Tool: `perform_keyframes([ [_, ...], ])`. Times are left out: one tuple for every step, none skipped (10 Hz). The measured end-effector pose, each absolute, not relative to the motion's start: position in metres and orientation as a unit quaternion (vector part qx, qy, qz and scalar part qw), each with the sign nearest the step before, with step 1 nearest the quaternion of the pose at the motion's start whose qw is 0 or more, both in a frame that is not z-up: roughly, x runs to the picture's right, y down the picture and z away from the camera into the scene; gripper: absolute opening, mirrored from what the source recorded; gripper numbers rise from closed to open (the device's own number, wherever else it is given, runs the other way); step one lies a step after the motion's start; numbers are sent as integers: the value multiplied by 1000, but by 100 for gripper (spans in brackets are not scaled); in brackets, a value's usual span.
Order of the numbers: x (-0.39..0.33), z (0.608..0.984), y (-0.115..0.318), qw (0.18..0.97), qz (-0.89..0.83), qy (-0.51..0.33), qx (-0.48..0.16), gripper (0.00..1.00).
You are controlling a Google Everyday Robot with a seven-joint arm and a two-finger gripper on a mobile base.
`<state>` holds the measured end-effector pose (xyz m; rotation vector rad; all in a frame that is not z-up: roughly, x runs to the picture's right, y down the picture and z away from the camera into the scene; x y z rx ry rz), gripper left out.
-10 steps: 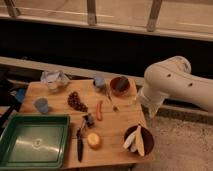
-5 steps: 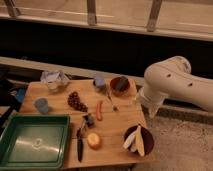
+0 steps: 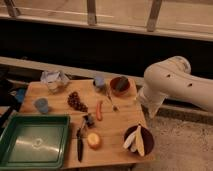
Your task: Wipe table surface with eraser
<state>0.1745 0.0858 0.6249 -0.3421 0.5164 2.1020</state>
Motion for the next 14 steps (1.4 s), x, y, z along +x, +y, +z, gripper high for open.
perform_keyframes([
  [172, 623, 79, 472, 848, 203, -130, 65],
  [160, 620, 63, 491, 842, 192, -119, 65],
  [149, 622, 48, 505, 836, 184, -110, 65],
  [140, 624, 35, 516, 832, 177, -105, 65],
  [128, 632, 13, 530, 826, 164, -99, 65],
  [126, 641, -6, 541, 821, 156, -93, 65],
  [124, 649, -22, 548, 820, 141, -85, 65],
  [124, 658, -38, 552, 822, 120, -74, 65],
  [134, 669, -55, 535, 836, 105, -60, 65],
  [137, 671, -58, 529, 841, 102, -56, 65],
  [134, 671, -59, 530, 840, 101, -58, 65],
  [134, 671, -58, 530, 840, 101, -58, 65],
  [135, 671, -58, 529, 840, 101, -58, 65],
  [136, 671, -59, 528, 841, 100, -58, 65],
])
